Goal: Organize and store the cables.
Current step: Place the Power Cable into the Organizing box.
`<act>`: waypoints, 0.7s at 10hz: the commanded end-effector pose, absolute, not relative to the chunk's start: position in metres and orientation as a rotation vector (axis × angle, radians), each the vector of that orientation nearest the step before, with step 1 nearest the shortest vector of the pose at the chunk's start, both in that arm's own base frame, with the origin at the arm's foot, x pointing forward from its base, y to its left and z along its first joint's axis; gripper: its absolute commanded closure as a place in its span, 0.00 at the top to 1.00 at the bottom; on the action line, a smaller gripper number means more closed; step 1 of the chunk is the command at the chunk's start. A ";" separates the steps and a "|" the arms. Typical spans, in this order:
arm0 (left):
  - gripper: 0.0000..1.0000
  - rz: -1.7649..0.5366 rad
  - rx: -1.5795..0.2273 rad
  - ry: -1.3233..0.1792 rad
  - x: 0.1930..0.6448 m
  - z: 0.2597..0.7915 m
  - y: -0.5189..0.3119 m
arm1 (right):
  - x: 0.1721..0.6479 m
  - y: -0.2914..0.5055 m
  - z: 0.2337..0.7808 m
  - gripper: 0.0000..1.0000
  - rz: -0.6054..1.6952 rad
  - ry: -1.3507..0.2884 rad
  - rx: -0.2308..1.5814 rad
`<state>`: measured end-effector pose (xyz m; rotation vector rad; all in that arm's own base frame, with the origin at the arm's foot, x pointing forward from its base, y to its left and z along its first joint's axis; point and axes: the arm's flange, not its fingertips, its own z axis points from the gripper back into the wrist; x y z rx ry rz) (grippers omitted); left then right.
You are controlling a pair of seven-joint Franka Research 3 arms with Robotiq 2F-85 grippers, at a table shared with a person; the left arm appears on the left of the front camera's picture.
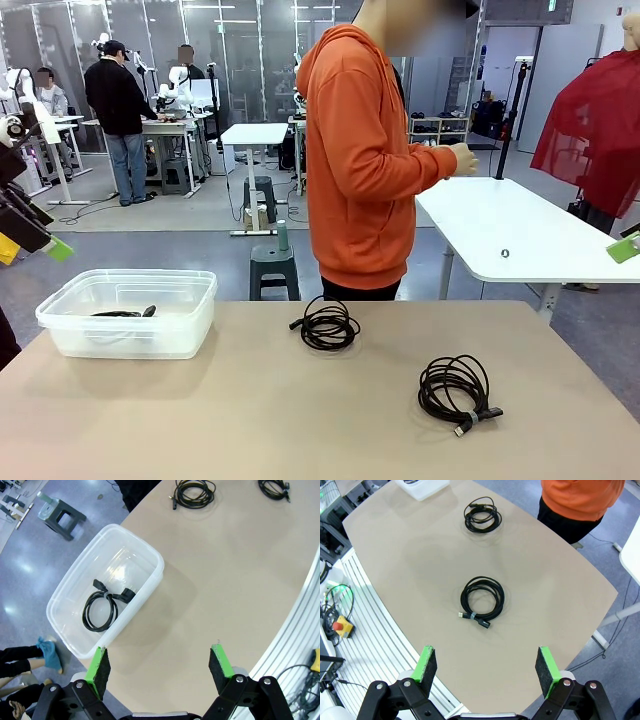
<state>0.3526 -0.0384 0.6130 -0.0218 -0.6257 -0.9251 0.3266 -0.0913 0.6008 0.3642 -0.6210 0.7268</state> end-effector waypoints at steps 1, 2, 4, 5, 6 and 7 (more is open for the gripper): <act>1.00 -0.911 -0.017 -0.626 0.352 0.614 -0.040 | 0.326 -0.092 0.601 1.00 0.741 -0.627 0.374; 1.00 -0.911 -0.017 -0.626 0.352 0.614 -0.040 | 0.326 -0.092 0.601 1.00 0.741 -0.627 0.374; 1.00 -0.911 -0.017 -0.626 0.352 0.614 -0.040 | 0.326 -0.092 0.601 1.00 0.741 -0.627 0.374; 1.00 -0.911 -0.017 -0.626 0.352 0.614 -0.040 | 0.326 -0.092 0.601 1.00 0.741 -0.627 0.374; 1.00 -0.911 -0.017 -0.626 0.352 0.614 -0.040 | 0.326 -0.092 0.601 1.00 0.741 -0.627 0.374; 1.00 -0.911 -0.017 -0.626 0.352 0.614 -0.040 | 0.326 -0.092 0.601 1.00 0.741 -0.627 0.374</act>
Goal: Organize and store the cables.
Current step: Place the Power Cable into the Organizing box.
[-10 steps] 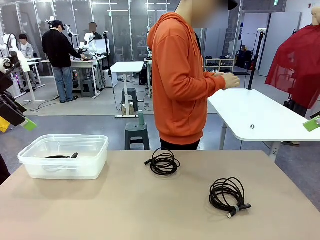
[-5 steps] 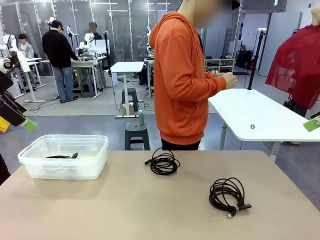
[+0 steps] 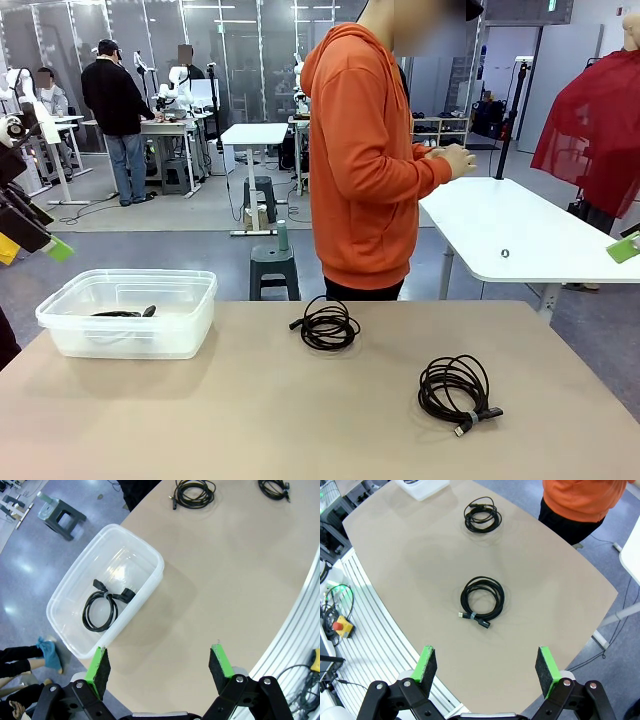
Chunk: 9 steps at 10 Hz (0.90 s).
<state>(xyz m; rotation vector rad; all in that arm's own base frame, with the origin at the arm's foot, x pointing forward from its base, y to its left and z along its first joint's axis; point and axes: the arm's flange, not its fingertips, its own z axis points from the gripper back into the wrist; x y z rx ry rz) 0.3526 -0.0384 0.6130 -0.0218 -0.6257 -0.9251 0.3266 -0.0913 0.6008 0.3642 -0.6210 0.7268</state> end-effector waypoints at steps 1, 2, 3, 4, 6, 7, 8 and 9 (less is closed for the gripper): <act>1.00 -0.911 -0.017 -0.626 0.352 0.614 -0.040 | 0.326 -0.092 0.601 1.00 0.741 -0.627 0.374; 1.00 -0.911 -0.017 -0.626 0.352 0.614 -0.040 | 0.326 -0.092 0.601 1.00 0.741 -0.627 0.374; 1.00 -0.911 -0.017 -0.626 0.352 0.614 -0.040 | 0.326 -0.092 0.601 1.00 0.741 -0.627 0.374; 1.00 -0.911 -0.017 -0.626 0.352 0.614 -0.040 | 0.326 -0.092 0.601 1.00 0.741 -0.627 0.374; 1.00 -0.911 -0.017 -0.626 0.352 0.614 -0.040 | 0.326 -0.092 0.601 1.00 0.741 -0.627 0.374; 1.00 -0.911 -0.017 -0.626 0.352 0.614 -0.040 | 0.326 -0.092 0.601 1.00 0.741 -0.627 0.374; 1.00 -0.911 -0.017 -0.626 0.352 0.614 -0.040 | 0.326 -0.092 0.601 1.00 0.741 -0.627 0.374; 1.00 -0.911 -0.017 -0.626 0.352 0.614 -0.040 | 0.326 -0.092 0.601 1.00 0.741 -0.627 0.374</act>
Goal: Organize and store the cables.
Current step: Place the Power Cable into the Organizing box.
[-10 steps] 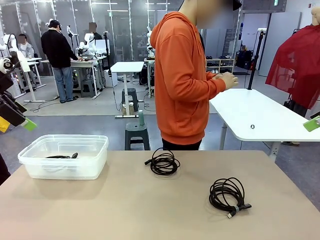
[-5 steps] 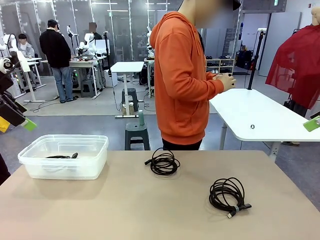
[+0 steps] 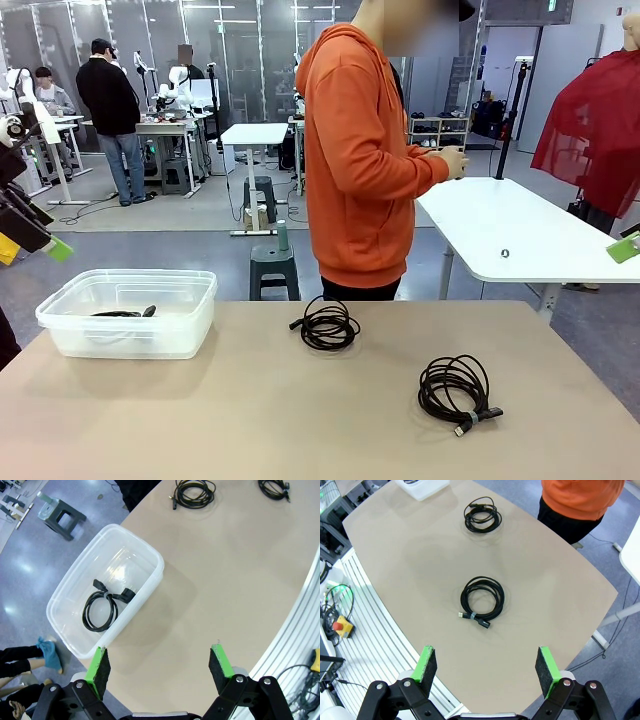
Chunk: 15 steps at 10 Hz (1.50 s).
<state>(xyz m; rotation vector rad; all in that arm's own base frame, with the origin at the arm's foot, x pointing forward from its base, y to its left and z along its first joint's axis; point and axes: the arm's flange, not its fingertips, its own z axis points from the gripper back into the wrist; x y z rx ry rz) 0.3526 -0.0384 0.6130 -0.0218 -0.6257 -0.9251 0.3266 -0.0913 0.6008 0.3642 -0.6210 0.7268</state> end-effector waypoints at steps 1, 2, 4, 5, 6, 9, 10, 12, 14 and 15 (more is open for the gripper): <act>1.00 -0.911 -0.017 -0.626 0.352 0.614 -0.040 | 0.326 -0.092 0.601 1.00 0.741 -0.627 0.374; 1.00 -0.911 -0.017 -0.626 0.352 0.614 -0.040 | 0.326 -0.092 0.601 1.00 0.741 -0.627 0.374; 1.00 -0.911 -0.017 -0.626 0.352 0.614 -0.040 | 0.326 -0.092 0.601 1.00 0.741 -0.627 0.374; 1.00 -0.911 -0.017 -0.626 0.352 0.614 -0.040 | 0.326 -0.092 0.601 1.00 0.741 -0.627 0.374; 1.00 -0.911 -0.017 -0.626 0.352 0.614 -0.040 | 0.326 -0.092 0.601 1.00 0.741 -0.627 0.374; 1.00 -0.911 -0.017 -0.626 0.352 0.614 -0.040 | 0.326 -0.092 0.601 1.00 0.741 -0.627 0.374; 1.00 -0.911 -0.017 -0.626 0.352 0.614 -0.040 | 0.326 -0.092 0.601 1.00 0.741 -0.627 0.374; 1.00 -0.911 -0.017 -0.626 0.352 0.614 -0.040 | 0.326 -0.092 0.601 1.00 0.741 -0.627 0.374; 1.00 -0.911 -0.017 -0.626 0.352 0.614 -0.040 | 0.326 -0.092 0.601 1.00 0.741 -0.627 0.374; 1.00 -0.911 -0.017 -0.626 0.352 0.614 -0.040 | 0.326 -0.092 0.601 1.00 0.741 -0.627 0.374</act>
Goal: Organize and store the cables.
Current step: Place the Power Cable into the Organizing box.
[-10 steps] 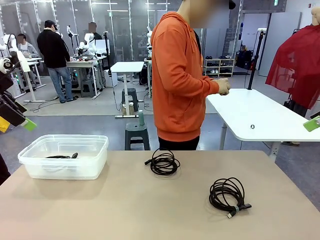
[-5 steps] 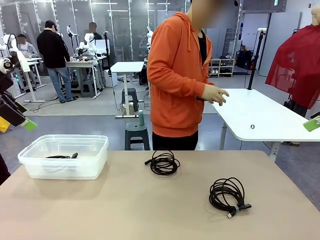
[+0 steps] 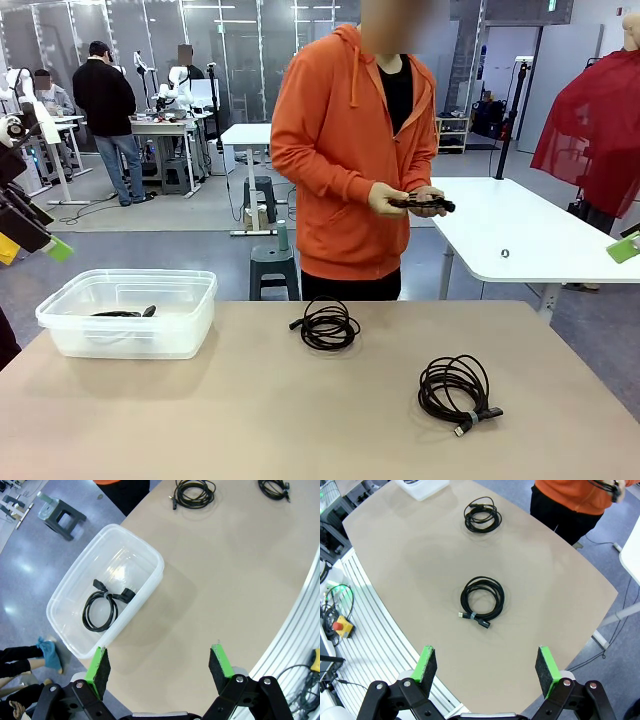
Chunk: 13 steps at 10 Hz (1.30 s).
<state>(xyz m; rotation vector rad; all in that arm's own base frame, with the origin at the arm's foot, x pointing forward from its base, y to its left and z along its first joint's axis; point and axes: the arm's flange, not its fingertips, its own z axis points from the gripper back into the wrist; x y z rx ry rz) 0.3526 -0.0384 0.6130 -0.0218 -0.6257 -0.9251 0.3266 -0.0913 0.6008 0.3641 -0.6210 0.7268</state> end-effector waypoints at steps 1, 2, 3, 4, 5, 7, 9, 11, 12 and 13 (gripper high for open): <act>1.00 -0.911 -0.017 -0.626 0.352 0.614 -0.040 | 0.326 -0.092 0.601 1.00 0.741 -0.627 0.374; 1.00 -0.911 -0.017 -0.626 0.352 0.614 -0.040 | 0.326 -0.092 0.601 1.00 0.741 -0.627 0.374; 1.00 -0.911 -0.017 -0.626 0.352 0.614 -0.040 | 0.326 -0.092 0.601 1.00 0.741 -0.627 0.374; 1.00 -0.911 -0.017 -0.626 0.352 0.614 -0.040 | 0.326 -0.092 0.601 1.00 0.741 -0.627 0.374; 1.00 -0.911 -0.017 -0.626 0.352 0.614 -0.040 | 0.326 -0.092 0.601 1.00 0.741 -0.627 0.374; 1.00 -0.911 -0.017 -0.626 0.352 0.614 -0.040 | 0.326 -0.092 0.601 1.00 0.741 -0.627 0.374; 1.00 -0.911 -0.017 -0.626 0.352 0.614 -0.040 | 0.326 -0.092 0.601 1.00 0.741 -0.627 0.374; 1.00 -0.911 -0.017 -0.626 0.352 0.614 -0.040 | 0.326 -0.092 0.601 1.00 0.741 -0.627 0.374; 1.00 -0.911 -0.017 -0.626 0.352 0.614 -0.040 | 0.326 -0.092 0.601 1.00 0.741 -0.627 0.374; 1.00 -0.911 -0.017 -0.626 0.352 0.614 -0.040 | 0.326 -0.092 0.601 1.00 0.741 -0.627 0.374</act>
